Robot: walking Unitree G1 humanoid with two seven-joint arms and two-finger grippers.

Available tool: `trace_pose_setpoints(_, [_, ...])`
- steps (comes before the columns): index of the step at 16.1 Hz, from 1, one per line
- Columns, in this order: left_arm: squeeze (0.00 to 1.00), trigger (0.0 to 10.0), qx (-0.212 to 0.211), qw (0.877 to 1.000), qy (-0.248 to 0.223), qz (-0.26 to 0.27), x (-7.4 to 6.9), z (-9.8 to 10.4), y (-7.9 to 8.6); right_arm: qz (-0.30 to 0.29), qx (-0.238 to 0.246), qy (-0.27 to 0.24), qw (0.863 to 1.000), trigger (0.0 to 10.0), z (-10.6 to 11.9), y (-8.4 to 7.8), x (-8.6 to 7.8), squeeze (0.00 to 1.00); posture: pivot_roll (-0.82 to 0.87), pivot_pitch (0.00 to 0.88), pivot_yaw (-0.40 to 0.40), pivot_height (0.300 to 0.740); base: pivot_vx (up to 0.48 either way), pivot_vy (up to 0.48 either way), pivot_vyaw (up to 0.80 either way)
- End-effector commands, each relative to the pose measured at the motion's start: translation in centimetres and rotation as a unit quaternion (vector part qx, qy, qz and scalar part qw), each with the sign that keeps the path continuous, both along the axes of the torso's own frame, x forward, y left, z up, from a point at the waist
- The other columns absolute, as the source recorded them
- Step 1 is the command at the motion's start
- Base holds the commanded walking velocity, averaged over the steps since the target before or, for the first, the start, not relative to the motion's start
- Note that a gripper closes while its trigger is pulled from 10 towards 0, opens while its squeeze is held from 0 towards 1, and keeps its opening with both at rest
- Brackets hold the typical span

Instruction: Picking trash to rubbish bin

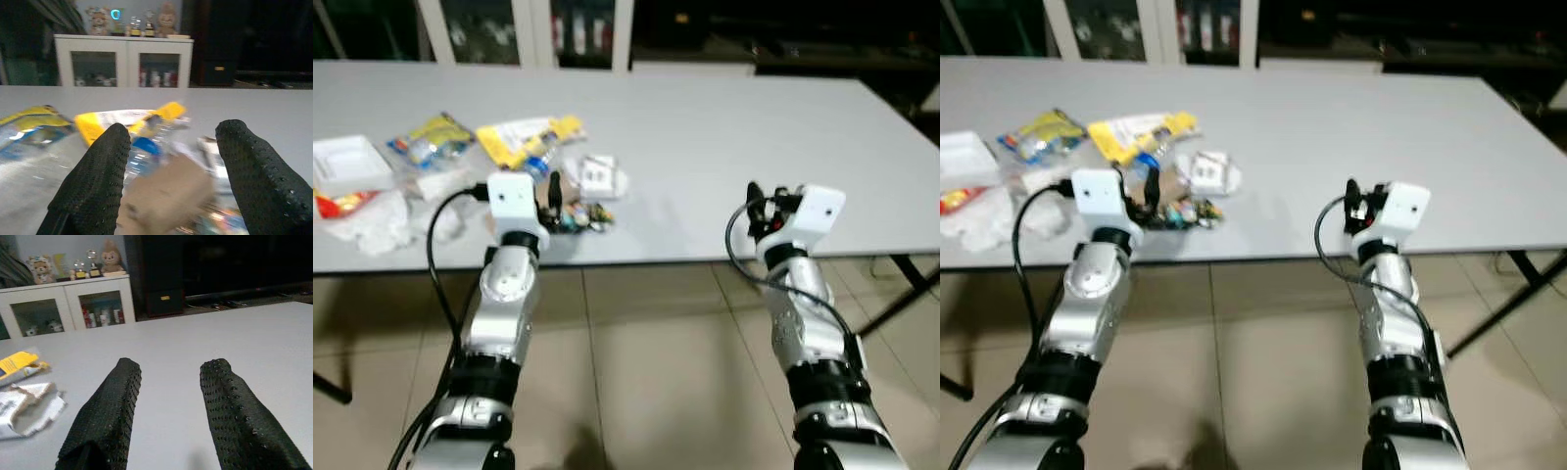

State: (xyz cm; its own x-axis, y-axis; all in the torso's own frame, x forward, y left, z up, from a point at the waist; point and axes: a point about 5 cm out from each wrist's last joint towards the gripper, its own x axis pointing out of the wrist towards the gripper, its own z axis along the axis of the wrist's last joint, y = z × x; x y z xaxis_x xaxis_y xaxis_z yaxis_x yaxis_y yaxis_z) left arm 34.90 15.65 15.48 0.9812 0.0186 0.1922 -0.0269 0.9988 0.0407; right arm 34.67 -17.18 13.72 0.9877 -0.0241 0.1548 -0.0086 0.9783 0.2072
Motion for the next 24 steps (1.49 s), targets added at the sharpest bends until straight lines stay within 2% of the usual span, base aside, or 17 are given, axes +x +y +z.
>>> trace_pose_setpoints(1, [0.00,10.0,-0.002,1.000,0.004,0.011,-0.04,0.00,0.61,0.013,0.003,0.000,1.000,10.0,0.23,0.87,0.19,0.00,0.03,0.059,-0.072,0.740,0.255,0.409,0.00])
trace_pose_setpoints(13, [0.00,10.0,0.001,1.000,-0.003,0.012,-0.11,0.23,0.44,0.020,0.000,0.007,1.000,10.0,0.01,1.04,0.13,0.00,0.03,0.063,-0.073,0.740,0.258,0.352,0.00])
trace_pose_setpoints(15, [0.00,10.0,0.020,1.000,0.001,0.016,-0.02,0.24,0.43,0.020,-0.001,0.009,1.000,10.0,-0.05,1.09,0.13,0.00,0.04,0.063,-0.072,0.740,0.476,0.000,0.00])
trace_pose_setpoints(20, [0.00,10.0,0.020,1.000,-0.005,0.019,-0.05,0.28,0.45,0.021,0.001,0.009,1.000,10.0,-0.03,1.23,0.18,0.00,0.04,0.063,-0.070,0.740,0.477,0.000,0.00])
trace_pose_setpoints(24, [0.00,10.0,0.020,1.000,-0.012,0.015,-0.08,0.45,0.39,0.022,0.002,0.009,1.000,10.0,-0.09,1.41,0.16,0.00,0.04,0.062,-0.069,0.740,0.000,0.000,0.00])
